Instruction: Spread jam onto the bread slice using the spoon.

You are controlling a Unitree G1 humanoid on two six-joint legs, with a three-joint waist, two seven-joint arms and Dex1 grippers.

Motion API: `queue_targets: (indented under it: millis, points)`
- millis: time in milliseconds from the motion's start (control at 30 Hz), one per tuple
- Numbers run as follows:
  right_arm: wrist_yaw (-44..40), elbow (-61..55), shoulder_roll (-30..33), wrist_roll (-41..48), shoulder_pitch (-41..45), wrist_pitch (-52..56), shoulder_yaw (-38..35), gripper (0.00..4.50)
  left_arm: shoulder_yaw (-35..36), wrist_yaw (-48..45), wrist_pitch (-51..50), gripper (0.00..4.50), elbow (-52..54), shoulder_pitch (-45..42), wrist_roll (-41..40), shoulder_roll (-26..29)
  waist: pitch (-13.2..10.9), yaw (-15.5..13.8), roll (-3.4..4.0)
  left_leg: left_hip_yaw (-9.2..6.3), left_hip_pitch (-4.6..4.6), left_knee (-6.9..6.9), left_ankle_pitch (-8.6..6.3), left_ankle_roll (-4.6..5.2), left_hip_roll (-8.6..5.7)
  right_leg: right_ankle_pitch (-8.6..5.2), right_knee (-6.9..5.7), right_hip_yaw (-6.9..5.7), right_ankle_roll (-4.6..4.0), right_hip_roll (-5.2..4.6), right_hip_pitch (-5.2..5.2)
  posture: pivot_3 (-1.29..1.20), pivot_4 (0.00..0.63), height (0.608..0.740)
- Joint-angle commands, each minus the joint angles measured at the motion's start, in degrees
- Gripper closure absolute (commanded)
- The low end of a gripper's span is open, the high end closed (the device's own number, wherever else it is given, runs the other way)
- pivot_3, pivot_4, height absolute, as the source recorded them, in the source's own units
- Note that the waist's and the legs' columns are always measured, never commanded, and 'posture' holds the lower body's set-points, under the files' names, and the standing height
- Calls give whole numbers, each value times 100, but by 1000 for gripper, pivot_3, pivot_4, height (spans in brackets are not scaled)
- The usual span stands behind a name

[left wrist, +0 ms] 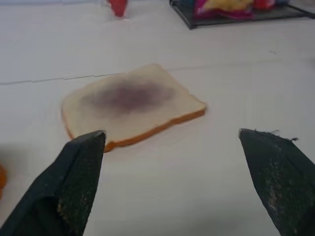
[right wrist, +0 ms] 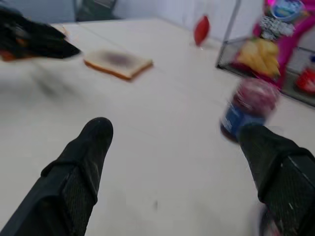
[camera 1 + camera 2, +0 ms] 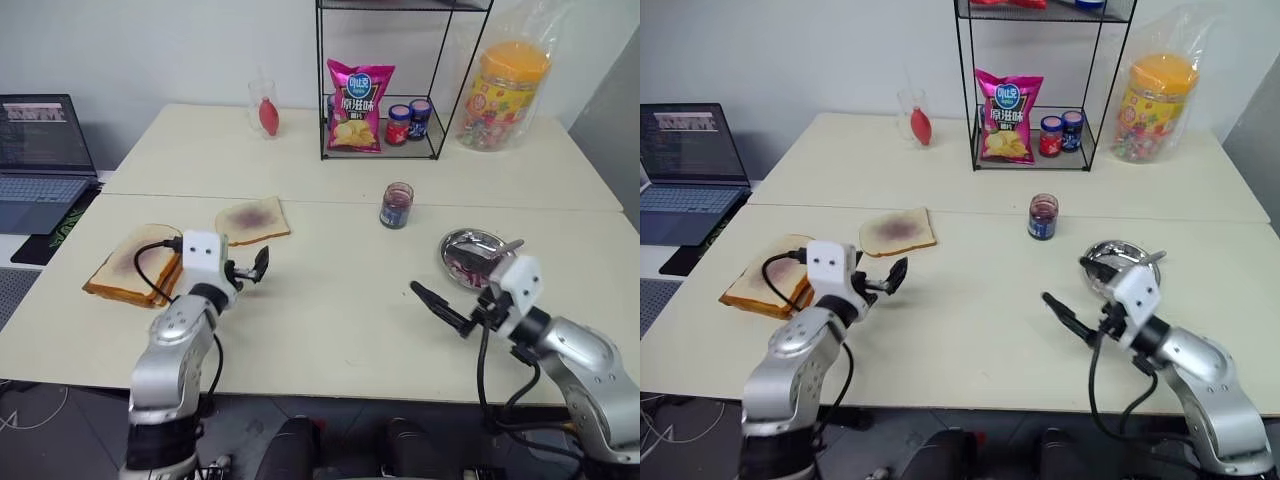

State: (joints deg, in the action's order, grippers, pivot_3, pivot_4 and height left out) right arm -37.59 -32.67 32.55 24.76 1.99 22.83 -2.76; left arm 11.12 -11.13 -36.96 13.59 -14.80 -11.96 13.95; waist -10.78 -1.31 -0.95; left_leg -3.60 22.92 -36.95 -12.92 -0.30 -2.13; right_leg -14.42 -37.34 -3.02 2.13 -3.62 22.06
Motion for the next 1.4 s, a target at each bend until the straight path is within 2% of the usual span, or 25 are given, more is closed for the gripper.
queue_targets:
  millis: [33, 200, 400, 700, 900, 1167, 1400]
  points:
    - [-76, -349, 162, 313, 326, 621, 239, 20, 277, 457, -208, 0, -495, -521, -33, -103, 3, 0, -10, 0, 0, 1, 0, 1, 0, 0, 4, 2, 0, 0, -1, 0, 150, 740]
    - [-26, -418, 177, 335, 637, 883, 387, 20, 388, 753, -228, 0, -1283, -1167, -66, -220, 2, -4, -13, 15, 10, 4, -2, 3, -6, 3, 15, 19, 3, -1, 10, 0, 150, 740]
    - [18, -522, 150, 338, 586, 960, 424, 20, 673, 1232, -358, 0, -2589, -2083, -129, -302, -2, -7, -18, 17, 12, 4, -2, 3, -4, 5, 13, 19, 6, -3, 14, 0, 150, 740]
    - [-39, -745, 252, 715, 783, 1250, 280, 20, 905, 1838, 42, 0, -3607, -2586, 41, -169, -1, 4, -19, 31, 5, 4, -2, 3, -1, 11, 8, 34, 12, -3, 17, 0, 150, 740]
    - [299, -390, 168, 490, 1139, 1319, 228, 20, 1038, 2204, 271, 0, -3671, -2635, 13, -147, -1, 43, -19, 41, -4, 2, 0, 0, 9, 31, 8, 53, 12, -6, 19, 0, 150, 740]
    - [401, -213, 147, 431, 1351, 1360, 307, 20, 1118, 2270, 562, 0, -3071, -2505, -178, -334, -3, 44, -23, 58, 6, 5, -1, -1, 18, 36, 20, 65, 10, 2, 27, 0, 150, 740]
    - [400, -204, 109, 408, 1406, 1382, 366, 20, 1206, 2295, 296, 0, -3621, -2558, -205, -222, -3, 12, -23, 60, 8, 4, -1, 0, 18, 36, 25, 64, 12, 2, 27, 0, 150, 740]
